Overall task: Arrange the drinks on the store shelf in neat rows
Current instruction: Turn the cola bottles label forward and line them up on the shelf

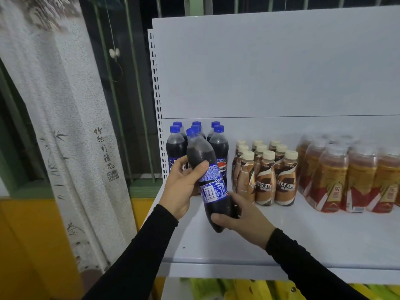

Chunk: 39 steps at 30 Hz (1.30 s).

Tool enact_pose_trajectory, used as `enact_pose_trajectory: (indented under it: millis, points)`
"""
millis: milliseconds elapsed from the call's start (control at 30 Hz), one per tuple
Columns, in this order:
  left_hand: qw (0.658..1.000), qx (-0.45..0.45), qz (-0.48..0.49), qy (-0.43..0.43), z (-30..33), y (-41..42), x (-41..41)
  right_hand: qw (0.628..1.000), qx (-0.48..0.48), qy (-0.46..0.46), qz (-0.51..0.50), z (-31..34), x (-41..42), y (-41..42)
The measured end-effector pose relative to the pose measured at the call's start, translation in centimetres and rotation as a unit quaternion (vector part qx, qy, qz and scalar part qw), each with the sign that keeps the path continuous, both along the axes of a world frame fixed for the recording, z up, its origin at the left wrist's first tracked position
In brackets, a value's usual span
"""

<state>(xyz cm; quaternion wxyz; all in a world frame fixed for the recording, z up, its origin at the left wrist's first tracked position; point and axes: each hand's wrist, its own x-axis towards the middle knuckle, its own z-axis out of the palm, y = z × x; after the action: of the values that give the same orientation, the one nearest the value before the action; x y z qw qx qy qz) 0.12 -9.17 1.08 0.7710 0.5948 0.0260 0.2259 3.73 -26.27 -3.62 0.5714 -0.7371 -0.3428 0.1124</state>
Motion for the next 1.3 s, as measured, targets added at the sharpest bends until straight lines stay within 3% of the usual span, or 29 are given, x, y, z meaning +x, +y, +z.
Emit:
enact_pose_trajectory:
  millis: [133, 300, 400, 467, 533, 600, 733, 933, 1100, 1200, 1300]
  points:
    - [1.000, 0.031, -0.004, 0.005, 0.6, 0.1, -0.2, 0.994, 0.080, 0.068, 0.003, 0.2, 0.1, -0.3]
    - [0.998, -0.043, -0.044, 0.028, 0.8, 0.6, -0.5, 0.960, 0.152, 0.218, 0.089, -0.3, 0.6, -0.7]
    - [0.998, -0.039, -0.030, 0.032, 0.5, 0.5, -0.6, 0.946, 0.159, 0.265, 0.096, -0.7, 0.6, -0.7]
    - [0.999, -0.029, -0.013, 0.032, 0.4, 0.3, -0.7, 0.968, 0.113, 0.208, 0.081, -0.6, 0.3, -0.7]
    - [0.999, -0.020, 0.004, 0.030, 0.4, 0.1, -0.6, 0.994, 0.037, 0.090, 0.051, -0.1, -0.1, -0.6]
    - [0.999, -0.003, 0.017, 0.027, 0.4, 0.0, -0.6, 0.999, 0.020, 0.035, 0.023, 0.2, -0.2, -0.5]
    - [1.000, 0.009, -0.013, 0.024, 0.8, 0.1, -0.8, 0.989, 0.099, 0.109, 0.024, 0.3, -0.1, -0.9]
    - [0.997, -0.055, -0.043, 0.027, 1.0, 0.3, -1.1, 0.959, 0.147, 0.229, 0.085, -0.3, 0.3, -1.3]
    - [0.999, -0.009, 0.033, 0.014, 0.8, -0.1, -0.8, 1.000, 0.012, 0.001, 0.026, 0.1, -0.3, -0.7]
    - [0.998, 0.020, 0.051, 0.014, 1.0, -0.3, -0.8, 0.999, 0.035, -0.011, 0.000, 0.3, -0.1, -0.6]
    - [0.999, 0.026, 0.039, 0.023, 1.1, -0.2, -0.9, 0.995, 0.090, 0.048, 0.014, 0.1, 0.1, -0.8]
